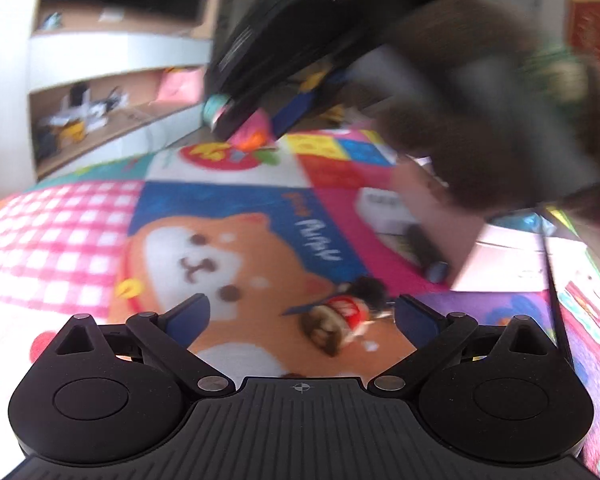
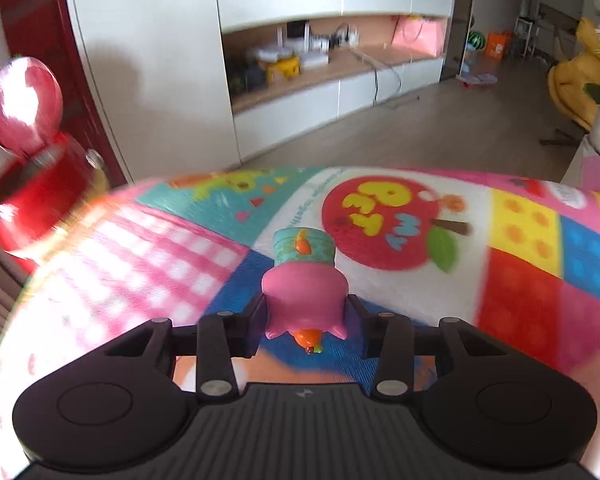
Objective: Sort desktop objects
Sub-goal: 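Reach the right gripper to the pink pig toy while the left reaches the doll figurine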
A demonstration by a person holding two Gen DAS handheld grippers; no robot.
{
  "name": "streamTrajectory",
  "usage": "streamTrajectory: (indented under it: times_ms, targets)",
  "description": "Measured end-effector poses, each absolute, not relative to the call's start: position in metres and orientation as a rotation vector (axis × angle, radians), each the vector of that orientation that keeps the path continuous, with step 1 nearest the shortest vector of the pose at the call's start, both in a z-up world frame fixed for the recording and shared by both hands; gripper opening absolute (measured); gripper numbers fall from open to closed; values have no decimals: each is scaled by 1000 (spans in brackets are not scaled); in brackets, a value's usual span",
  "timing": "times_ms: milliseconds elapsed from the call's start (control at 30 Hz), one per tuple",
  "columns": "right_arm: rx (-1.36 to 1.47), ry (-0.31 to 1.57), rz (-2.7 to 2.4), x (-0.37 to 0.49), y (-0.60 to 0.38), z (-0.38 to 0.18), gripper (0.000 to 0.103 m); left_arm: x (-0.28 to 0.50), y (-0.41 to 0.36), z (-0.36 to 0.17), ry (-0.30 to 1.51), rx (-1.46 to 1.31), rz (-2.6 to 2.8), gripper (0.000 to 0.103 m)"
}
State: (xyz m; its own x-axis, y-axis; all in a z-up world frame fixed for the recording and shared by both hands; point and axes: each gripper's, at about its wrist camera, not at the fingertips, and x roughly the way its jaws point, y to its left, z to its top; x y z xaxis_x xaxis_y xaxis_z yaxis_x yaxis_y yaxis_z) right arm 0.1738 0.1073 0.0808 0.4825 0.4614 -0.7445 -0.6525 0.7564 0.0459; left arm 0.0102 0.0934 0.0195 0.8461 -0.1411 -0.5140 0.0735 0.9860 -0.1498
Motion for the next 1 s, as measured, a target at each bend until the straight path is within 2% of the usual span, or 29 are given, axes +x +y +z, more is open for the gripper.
streamTrajectory:
  times_ms: [133, 267, 400, 600, 700, 733, 767, 800, 833, 1000]
  targets:
    - [-162, 746, 696, 115, 20, 129, 41, 0, 74, 23, 485, -19, -154, 101]
    - [-76, 730, 625, 57, -77, 141, 41, -4, 63, 26, 469, 21, -156, 101]
    - [-20, 788, 542, 13, -148, 113, 41, -7, 50, 35, 471, 57, -136, 101]
    - [13, 804, 445, -24, -193, 51, 44, 0, 43, 26, 571, 69, -106, 101]
    - [57, 731, 390, -36, -203, 34, 63, 1, 46, 22, 601, 51, -81, 101]
    - [75, 697, 372, -41, -206, 29, 73, 2, 47, 22, 601, 43, -78, 100]
    - [89, 663, 354, -44, -208, 26, 78, 1, 46, 22, 598, 45, -78, 96]
    - [102, 636, 341, -48, -209, 23, 79, 2, 45, 22, 598, 59, -77, 86]
    - [119, 620, 336, -51, -211, 21, 80, 4, 42, 22, 601, 79, -77, 81]
    - [192, 611, 366, -54, -219, 12, 82, 12, 35, 18, 611, 201, -77, 78]
